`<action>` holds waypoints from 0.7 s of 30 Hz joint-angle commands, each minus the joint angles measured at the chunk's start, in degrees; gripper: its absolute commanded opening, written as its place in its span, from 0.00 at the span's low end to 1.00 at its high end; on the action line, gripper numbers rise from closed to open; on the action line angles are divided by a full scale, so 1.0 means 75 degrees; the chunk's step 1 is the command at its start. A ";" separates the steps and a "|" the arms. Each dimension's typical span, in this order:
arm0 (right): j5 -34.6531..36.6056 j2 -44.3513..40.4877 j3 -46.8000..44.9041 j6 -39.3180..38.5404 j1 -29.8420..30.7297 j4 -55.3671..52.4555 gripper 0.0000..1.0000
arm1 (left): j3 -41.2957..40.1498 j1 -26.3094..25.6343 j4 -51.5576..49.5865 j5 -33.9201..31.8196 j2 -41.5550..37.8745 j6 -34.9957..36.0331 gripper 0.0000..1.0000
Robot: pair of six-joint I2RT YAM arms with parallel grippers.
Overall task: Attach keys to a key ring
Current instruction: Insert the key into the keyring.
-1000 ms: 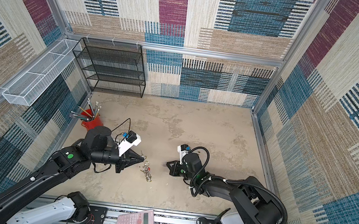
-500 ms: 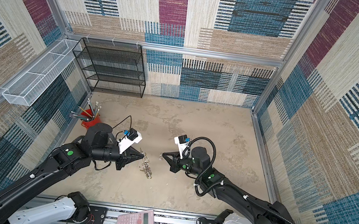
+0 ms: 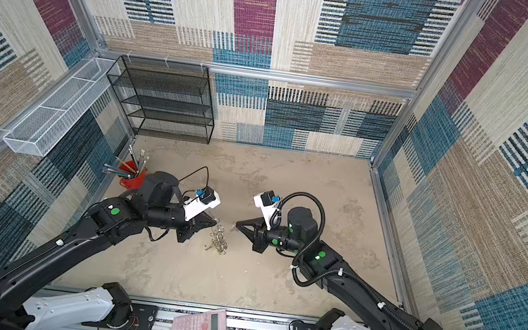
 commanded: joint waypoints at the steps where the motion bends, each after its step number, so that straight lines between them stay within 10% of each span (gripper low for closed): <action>1: -0.0225 0.0015 0.0258 -0.0337 -0.0001 -0.0576 0.00 | 0.0215 -0.0182 -0.0034 -0.0351 0.0150 0.0622 0.00; 21: -0.0030 0.0105 0.0654 -0.0550 0.0000 -0.0821 0.00 | 0.0818 -0.0743 -0.0239 -0.0703 0.0970 0.0434 0.00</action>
